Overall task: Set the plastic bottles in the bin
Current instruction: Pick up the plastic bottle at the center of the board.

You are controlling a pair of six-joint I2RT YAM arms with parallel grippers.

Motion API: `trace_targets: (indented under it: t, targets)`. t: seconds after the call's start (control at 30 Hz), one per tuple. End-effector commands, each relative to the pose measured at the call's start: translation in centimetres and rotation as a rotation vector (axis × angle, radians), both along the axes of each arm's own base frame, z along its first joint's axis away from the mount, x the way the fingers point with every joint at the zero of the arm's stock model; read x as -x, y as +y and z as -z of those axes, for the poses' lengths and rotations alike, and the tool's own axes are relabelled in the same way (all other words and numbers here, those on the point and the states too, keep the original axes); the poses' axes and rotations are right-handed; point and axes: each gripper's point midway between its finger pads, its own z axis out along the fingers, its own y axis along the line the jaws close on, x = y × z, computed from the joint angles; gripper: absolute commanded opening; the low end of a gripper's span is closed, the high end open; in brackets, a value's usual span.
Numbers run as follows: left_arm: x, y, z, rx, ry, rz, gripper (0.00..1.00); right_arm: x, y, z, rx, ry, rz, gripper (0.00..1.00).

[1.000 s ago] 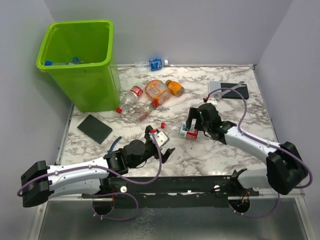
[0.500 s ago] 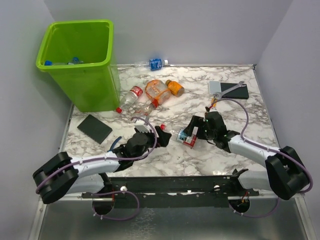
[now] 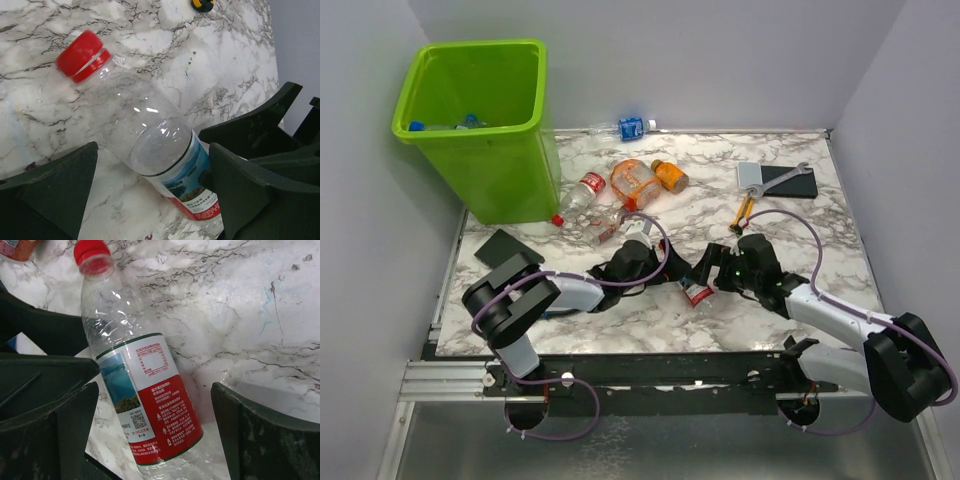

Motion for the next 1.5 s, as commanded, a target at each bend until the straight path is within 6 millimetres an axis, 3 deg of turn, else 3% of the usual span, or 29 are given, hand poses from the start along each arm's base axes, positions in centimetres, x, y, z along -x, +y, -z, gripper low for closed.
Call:
trace_targets:
  t: [0.0, 0.27, 0.57, 0.83, 1.07, 1.23, 1.47]
  targets:
    - [-0.8, -2.0, -0.6, 0.053, 0.007, 0.041, 0.9, 1.5, -0.2, 0.0, 0.052, 0.044, -0.068, 0.98]
    - [-2.0, -1.8, 0.7, 0.032, 0.024, 0.019, 0.84, 3.2, -0.6, -0.3, 0.096, 0.093, -0.114, 1.0]
    - [-1.8, -0.7, 0.9, 0.02, 0.023, -0.013, 0.84, 4.7, 2.8, -2.3, 0.13, 0.109, -0.202, 1.0]
    - [-1.5, 0.0, 0.7, 0.03, 0.015, -0.034, 0.8, 5.6, 4.7, 0.7, 0.224, 0.183, -0.162, 0.99]
    - [-1.6, 0.8, 0.2, 0.032, -0.005, -0.067, 0.75, 5.6, 4.9, 3.5, 0.259, 0.222, -0.096, 0.94]
    - [-1.6, 1.6, -1.0, 0.039, -0.037, -0.089, 0.74, 5.5, 4.0, 5.2, 0.313, 0.235, -0.067, 0.85]
    - [-1.4, 2.9, -2.5, -0.006, -0.08, -0.098, 0.77, 5.3, 2.5, 5.6, 0.399, 0.188, -0.1, 0.74]
